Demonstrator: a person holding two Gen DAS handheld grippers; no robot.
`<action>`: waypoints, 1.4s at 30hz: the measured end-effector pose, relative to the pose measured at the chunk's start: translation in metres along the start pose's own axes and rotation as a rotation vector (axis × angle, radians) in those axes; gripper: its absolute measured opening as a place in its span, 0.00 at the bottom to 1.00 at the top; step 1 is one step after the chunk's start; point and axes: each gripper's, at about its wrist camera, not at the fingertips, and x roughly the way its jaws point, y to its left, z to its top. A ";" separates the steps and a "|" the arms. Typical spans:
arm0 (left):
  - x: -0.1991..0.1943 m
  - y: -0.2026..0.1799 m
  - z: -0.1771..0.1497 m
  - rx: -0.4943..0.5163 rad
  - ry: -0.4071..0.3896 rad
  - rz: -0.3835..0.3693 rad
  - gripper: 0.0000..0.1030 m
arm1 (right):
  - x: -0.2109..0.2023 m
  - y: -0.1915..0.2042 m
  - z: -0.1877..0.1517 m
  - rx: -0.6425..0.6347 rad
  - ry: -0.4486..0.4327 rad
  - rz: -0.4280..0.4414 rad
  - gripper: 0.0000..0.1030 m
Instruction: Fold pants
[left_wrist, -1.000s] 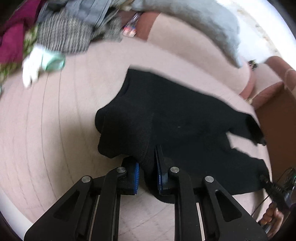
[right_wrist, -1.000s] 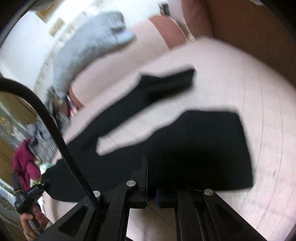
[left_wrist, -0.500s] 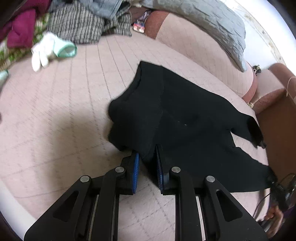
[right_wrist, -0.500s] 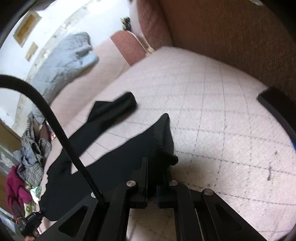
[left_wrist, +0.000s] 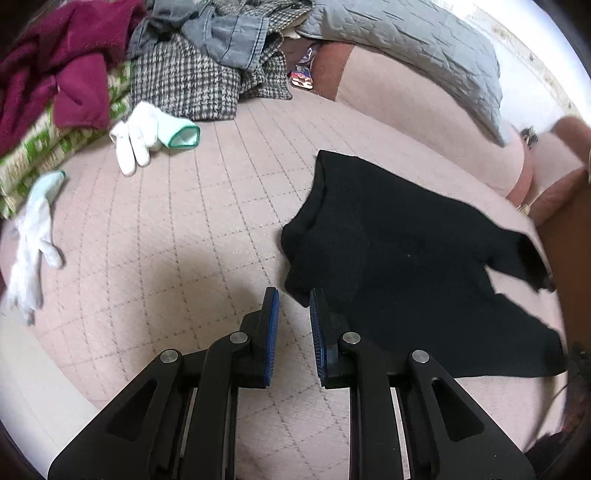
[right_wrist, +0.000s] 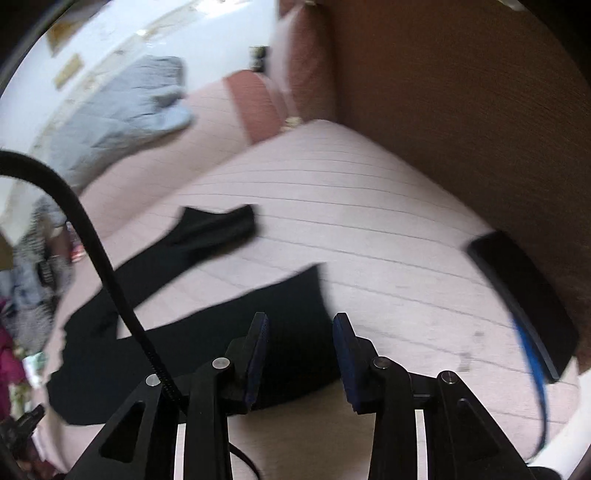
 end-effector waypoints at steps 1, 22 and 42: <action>0.003 0.005 0.000 -0.023 0.019 -0.023 0.16 | 0.000 0.010 -0.002 -0.019 0.004 0.048 0.34; 0.033 0.020 0.030 -0.024 0.097 -0.194 0.16 | 0.074 0.330 -0.165 -0.770 0.278 0.749 0.47; 0.032 0.010 0.057 0.088 0.113 -0.170 0.16 | 0.124 0.363 -0.164 -0.614 0.544 0.922 0.22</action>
